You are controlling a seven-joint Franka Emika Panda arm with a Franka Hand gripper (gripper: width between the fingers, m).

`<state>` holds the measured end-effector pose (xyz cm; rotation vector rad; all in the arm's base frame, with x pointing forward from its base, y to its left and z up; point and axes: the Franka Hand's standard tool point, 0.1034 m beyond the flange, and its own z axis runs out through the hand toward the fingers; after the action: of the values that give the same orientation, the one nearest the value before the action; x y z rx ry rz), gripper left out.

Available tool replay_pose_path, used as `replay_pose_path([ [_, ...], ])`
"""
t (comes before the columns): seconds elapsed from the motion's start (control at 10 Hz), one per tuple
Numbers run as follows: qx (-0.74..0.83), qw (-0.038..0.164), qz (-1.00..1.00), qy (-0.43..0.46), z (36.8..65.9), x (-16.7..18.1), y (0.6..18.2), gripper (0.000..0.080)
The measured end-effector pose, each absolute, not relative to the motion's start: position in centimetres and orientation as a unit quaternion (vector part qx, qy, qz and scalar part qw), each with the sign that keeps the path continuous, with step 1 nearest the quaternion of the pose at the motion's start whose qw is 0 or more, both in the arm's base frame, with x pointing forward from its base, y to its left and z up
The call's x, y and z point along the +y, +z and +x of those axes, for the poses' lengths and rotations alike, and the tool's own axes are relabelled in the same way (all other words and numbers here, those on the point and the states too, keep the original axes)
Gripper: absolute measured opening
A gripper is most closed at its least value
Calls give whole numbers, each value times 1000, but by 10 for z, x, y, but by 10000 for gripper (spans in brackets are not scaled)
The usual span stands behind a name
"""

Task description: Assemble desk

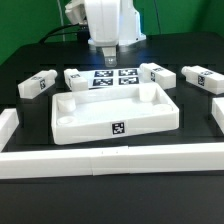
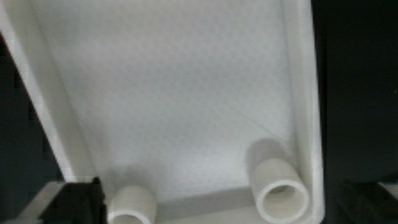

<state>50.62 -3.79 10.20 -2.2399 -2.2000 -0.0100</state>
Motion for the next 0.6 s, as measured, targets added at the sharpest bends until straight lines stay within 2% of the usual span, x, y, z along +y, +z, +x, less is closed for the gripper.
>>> replay_pose_path([
  [0.2,-771,-5,-636,-5,480,-46,75,650],
  [0.3,-785,2,-620,-1,470,-50,64,650],
  [0.4,-785,20,-619,9,464,-55,53,650],
  [0.6,-780,17,-626,7,467,-55,55,650],
])
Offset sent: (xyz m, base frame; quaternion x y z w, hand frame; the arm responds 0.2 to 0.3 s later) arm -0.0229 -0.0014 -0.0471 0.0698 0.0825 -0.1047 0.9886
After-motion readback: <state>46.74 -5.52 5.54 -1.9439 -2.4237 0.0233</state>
